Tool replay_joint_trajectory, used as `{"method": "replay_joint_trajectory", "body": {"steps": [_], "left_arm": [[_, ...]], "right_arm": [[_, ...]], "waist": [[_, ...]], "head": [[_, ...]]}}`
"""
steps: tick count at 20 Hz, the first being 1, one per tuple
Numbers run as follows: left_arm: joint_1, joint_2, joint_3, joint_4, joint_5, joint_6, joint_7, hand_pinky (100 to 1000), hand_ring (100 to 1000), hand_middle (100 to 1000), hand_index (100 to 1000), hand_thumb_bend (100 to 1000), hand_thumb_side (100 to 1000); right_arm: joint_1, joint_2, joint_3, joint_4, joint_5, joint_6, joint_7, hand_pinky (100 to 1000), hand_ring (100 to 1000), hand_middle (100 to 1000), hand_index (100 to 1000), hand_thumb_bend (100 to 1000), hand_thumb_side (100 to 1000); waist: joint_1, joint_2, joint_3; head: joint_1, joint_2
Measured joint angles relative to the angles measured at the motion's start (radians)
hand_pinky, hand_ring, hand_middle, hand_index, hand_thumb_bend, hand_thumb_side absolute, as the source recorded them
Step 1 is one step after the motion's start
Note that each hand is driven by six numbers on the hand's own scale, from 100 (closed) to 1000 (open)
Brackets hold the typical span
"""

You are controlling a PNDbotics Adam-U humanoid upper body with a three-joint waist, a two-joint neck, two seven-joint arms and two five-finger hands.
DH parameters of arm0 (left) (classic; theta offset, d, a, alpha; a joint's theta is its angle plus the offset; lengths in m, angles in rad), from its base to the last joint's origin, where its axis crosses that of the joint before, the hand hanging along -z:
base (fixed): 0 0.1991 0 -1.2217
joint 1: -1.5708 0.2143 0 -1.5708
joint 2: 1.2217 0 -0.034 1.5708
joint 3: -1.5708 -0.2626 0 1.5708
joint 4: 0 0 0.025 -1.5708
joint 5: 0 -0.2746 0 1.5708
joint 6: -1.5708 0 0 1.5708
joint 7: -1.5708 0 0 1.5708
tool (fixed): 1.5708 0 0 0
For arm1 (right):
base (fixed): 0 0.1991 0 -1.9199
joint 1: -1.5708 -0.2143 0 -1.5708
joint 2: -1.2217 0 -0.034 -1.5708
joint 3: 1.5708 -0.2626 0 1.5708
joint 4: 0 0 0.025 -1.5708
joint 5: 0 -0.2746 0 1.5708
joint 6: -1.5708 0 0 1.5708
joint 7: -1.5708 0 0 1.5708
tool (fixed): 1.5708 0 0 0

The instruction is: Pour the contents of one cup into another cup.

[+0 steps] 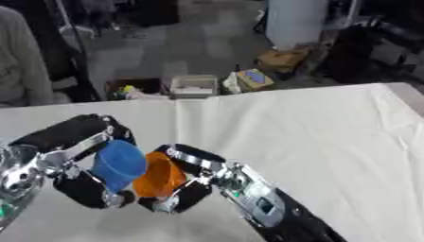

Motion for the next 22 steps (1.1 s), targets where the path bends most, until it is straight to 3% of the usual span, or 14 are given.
{"method": "replay_joint_trajectory", "body": {"steps": [12,22], "left_arm": [[-0.039,-0.018,0.018,-0.049,-0.141,-0.017,-0.091,100,100,253,658,343,100],[-0.061,-0.031,0.021,-0.045,-0.256,-0.079,-0.175,100,100,251,667,353,100]], "right_arm": [[0.0,0.006,0.0,0.013,0.001,-0.004,0.005,223,217,200,470,100,100],[0.001,0.011,0.0,0.016,0.004,-0.006,0.011,220,215,198,467,100,100]], "waist": [[0.001,-0.002,0.006],[0.007,-0.004,0.007]], "head": [[0.003,0.0],[0.003,0.0]]}}
